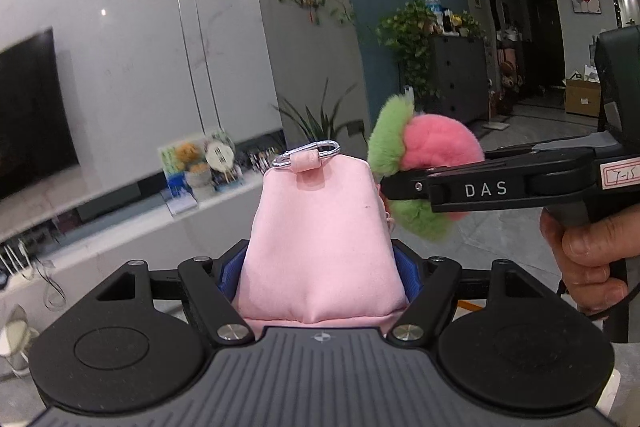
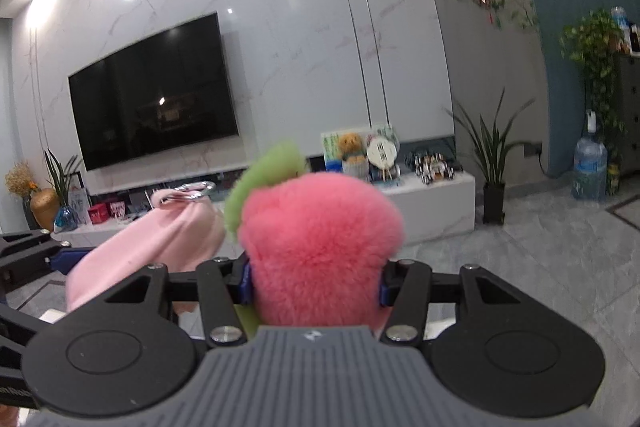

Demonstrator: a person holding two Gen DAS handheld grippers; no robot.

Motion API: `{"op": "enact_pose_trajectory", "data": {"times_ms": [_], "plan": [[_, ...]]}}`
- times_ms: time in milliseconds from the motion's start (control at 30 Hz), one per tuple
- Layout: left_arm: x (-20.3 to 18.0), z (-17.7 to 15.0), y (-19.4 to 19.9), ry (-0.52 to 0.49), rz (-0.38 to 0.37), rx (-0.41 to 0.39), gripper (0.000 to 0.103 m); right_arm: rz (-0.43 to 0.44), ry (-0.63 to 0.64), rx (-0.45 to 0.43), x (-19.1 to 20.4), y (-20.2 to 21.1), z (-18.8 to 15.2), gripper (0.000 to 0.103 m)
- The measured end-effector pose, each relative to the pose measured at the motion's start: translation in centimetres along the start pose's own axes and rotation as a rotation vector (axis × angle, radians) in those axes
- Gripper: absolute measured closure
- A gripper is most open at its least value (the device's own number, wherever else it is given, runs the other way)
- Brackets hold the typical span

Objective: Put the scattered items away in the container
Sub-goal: 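Carry the pouch with the left tool while the right tool carries the pompom to the orange box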

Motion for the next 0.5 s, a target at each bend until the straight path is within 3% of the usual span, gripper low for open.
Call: {"op": "enact_pose_trajectory", "data": {"times_ms": [500], "plan": [[-1.4,-6.1,-8.2,0.069,-0.046,0.204,0.018,-0.097,-0.104,0.192,-5.1,-6.4,-6.0,0.048]]}}
Point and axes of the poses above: each gripper's, at about its wrist camera, not at the fingertips, and y roughly against the way its jaws point, x to its left, z to its top, the point moved 1 cm from there along -y, roughly the way its jaws point, and after that the axes turned 14 degrees about z, right-handed, at the moved point
